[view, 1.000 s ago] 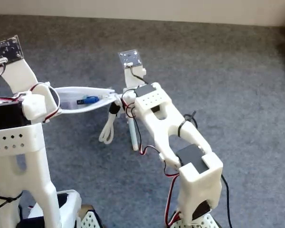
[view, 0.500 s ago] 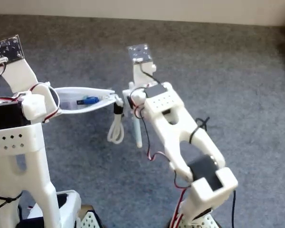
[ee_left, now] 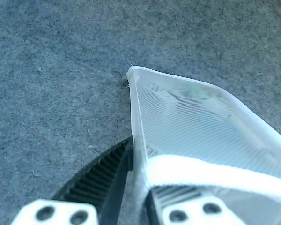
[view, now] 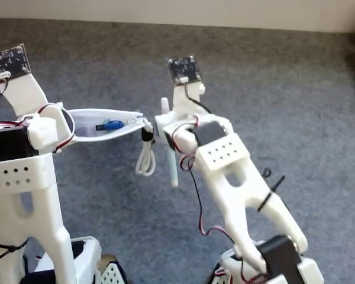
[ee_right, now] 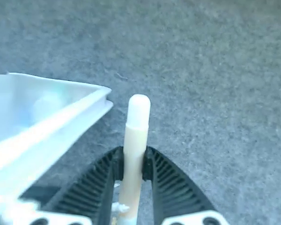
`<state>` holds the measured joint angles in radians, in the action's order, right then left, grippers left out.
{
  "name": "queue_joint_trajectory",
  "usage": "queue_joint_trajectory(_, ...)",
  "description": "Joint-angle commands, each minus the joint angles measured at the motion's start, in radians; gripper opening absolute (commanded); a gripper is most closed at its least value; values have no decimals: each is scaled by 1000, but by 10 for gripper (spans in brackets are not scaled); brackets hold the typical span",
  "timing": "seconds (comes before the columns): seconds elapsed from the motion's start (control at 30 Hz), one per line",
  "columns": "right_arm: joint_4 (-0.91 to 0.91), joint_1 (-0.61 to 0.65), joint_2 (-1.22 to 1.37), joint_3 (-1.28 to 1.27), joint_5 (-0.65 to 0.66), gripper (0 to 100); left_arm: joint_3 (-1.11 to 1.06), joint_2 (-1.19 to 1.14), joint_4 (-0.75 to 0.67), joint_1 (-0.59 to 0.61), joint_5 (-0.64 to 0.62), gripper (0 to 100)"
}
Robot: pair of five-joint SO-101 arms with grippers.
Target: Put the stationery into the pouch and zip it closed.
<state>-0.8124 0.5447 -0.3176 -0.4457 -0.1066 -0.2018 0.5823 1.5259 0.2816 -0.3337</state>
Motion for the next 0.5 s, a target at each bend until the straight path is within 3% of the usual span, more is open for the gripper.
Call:
queue_joint_trajectory(0.0,24,28,-153,-22,-14,5,8,31,-8,-21,8,7)
queue_joint_trajectory(0.27,25,74,-375,-133,-12,5,8,31,-8,-21,8,7)
queue_joint_trajectory(0.47,183,90,-498,-278,-12,5,8,31,-8,-21,8,7)
